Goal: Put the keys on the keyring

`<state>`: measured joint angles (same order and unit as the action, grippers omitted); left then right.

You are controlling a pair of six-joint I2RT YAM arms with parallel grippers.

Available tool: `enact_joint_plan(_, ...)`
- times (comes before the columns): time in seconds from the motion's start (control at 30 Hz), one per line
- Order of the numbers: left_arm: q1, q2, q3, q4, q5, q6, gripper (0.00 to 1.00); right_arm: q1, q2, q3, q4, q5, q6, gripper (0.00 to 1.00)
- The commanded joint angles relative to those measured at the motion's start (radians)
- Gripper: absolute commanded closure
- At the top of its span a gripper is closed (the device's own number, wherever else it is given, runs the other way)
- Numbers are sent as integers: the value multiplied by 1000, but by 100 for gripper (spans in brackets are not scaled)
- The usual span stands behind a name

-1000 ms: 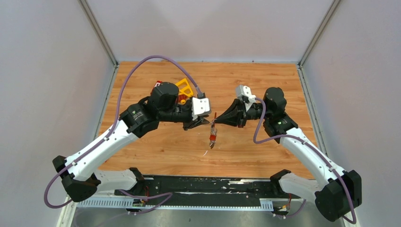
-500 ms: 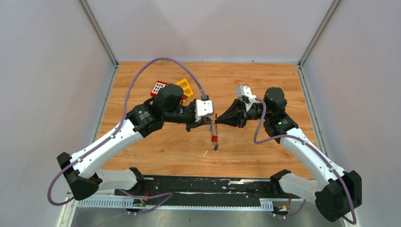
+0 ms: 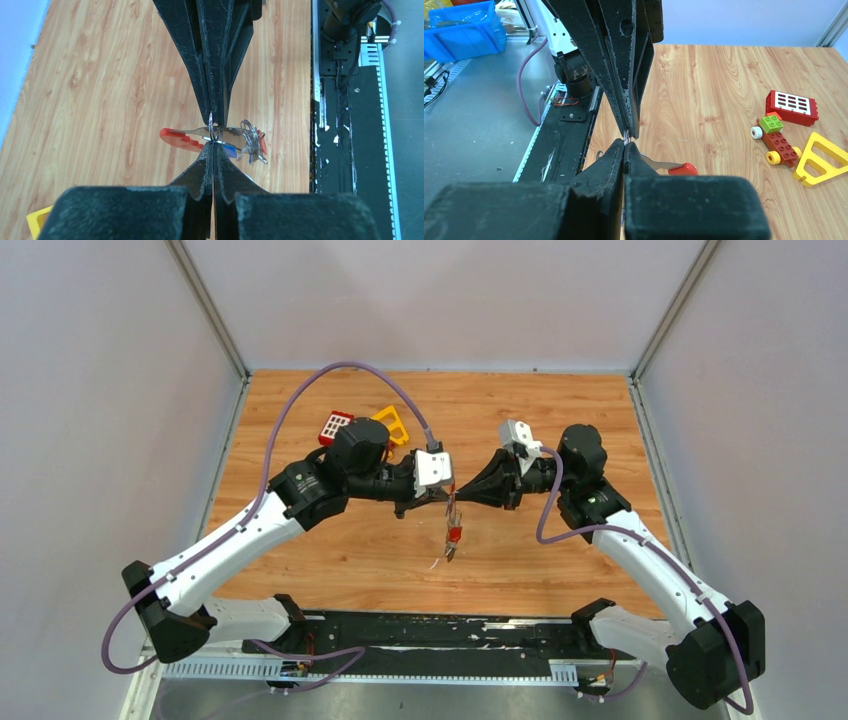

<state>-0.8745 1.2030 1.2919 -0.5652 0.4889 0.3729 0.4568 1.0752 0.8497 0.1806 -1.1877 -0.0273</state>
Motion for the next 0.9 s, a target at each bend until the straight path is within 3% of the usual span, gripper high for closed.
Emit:
enact_joint_plan(0.0, 6, 11, -11, 40, 10, 6, 100, -3, -35, 24, 35, -24, -3, 100)
enact_joint_plan(0.4, 6, 32, -3, 48, 20, -8, 97, -3, -38, 20, 34, -21, -6, 100)
enact_joint_plan(0.63, 6, 39, 29, 33, 10, -1, 78, -3, -38, 17, 15, -16, -30, 100)
enact_joint_plan(0.87, 6, 1, 48, -9, -3, 53, 70, -2, -36, 22, -16, -1, -59, 100)
